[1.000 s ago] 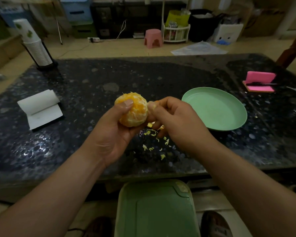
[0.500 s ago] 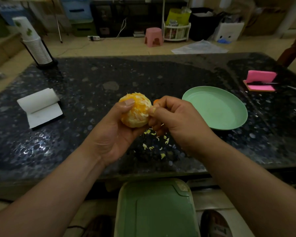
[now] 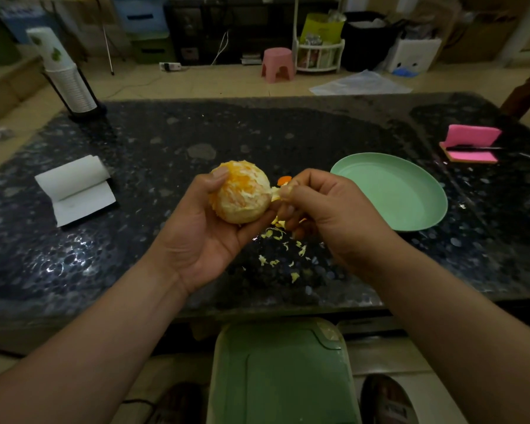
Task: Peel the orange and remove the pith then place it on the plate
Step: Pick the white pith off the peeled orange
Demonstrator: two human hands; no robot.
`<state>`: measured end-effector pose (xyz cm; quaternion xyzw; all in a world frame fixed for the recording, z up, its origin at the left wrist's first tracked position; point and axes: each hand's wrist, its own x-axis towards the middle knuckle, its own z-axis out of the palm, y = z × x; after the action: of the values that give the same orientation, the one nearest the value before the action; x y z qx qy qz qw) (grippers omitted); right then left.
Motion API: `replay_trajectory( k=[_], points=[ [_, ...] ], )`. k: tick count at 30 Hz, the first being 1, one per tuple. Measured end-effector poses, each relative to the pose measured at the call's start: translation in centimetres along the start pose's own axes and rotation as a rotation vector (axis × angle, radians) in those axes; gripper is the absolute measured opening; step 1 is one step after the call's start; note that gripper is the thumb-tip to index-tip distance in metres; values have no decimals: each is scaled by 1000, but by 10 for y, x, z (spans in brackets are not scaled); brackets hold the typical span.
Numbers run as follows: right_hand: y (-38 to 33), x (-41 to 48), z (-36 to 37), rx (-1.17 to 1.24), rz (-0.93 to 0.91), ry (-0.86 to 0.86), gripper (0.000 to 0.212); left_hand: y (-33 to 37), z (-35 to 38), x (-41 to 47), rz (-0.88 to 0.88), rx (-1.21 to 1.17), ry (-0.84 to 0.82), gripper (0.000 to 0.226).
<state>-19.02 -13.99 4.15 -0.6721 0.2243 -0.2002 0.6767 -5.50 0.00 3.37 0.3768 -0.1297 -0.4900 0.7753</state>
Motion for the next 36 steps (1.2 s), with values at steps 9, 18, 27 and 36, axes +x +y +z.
replay_trajectory(
  k=[9,18,27,36],
  points=[
    [2,1,-4,-10,-11,4,13,2,1,-1,-72,-70,65,66],
    [4,6,-10,-19,-21,41,16,4,-5,-1,-130,-118,145,60],
    [29,14,-7,-1023,-48,89,17,-1,-11,3,-107,41,145,58],
    [2,-1,1,-699,-186,157,13,-8,-11,8,45,190,169,58]
  ],
)
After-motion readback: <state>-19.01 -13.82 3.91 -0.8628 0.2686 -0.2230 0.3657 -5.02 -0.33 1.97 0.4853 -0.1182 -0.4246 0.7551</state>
